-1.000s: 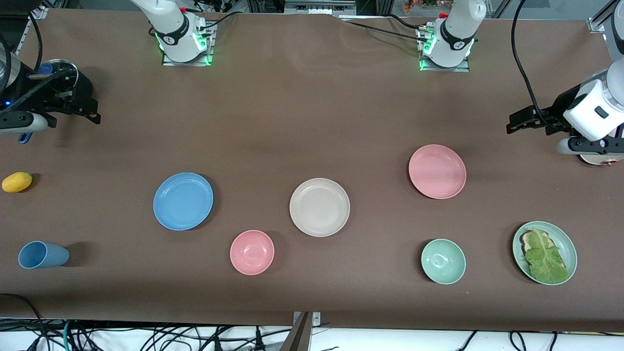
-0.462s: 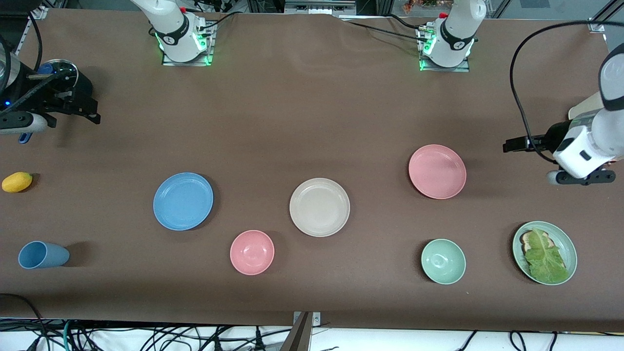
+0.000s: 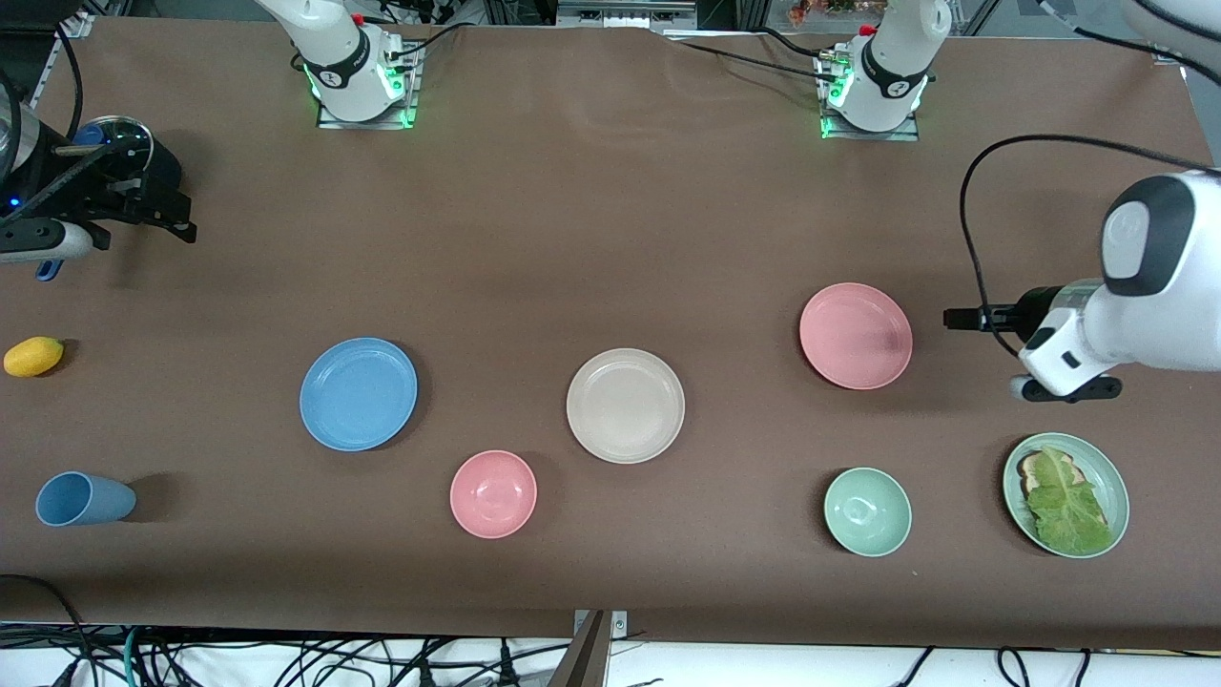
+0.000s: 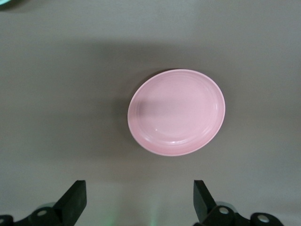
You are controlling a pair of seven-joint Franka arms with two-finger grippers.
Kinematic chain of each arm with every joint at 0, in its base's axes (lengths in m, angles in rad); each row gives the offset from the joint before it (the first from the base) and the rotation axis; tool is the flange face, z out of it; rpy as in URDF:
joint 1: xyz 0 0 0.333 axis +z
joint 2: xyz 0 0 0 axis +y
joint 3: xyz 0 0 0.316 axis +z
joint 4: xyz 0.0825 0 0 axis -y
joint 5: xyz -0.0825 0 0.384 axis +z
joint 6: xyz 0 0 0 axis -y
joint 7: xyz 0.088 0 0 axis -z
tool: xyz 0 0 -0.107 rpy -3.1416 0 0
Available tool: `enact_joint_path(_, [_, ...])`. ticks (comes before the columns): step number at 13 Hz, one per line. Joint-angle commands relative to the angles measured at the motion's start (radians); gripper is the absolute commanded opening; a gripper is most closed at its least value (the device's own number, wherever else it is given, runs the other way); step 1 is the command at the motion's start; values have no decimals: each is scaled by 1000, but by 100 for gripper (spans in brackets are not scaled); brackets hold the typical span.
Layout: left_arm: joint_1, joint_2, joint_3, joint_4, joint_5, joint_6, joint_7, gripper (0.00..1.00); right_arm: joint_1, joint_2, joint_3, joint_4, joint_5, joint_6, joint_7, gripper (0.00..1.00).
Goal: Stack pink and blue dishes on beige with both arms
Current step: 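Reach the left gripper down to the rim of the pink plate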
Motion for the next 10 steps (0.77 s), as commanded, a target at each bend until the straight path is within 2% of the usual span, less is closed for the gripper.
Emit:
enact_joint_path(1, [-23,66,2,37,-13,5,17,100,-4,6,7,24,-5,-17,10,100])
enact_joint_path(4, [-22,93,2,34,-22,37,21,100,-4,6,7,24,-4,-12,10,100])
enact_joint_path(7, [21,98,0,-36,-28,179,140,100,-4,7,7,24,-4,-2,10,100])
enact_joint_path(10, [76,98,2,-131,-91,317,278,100,-4,7,7,24,-4,0,10,100])
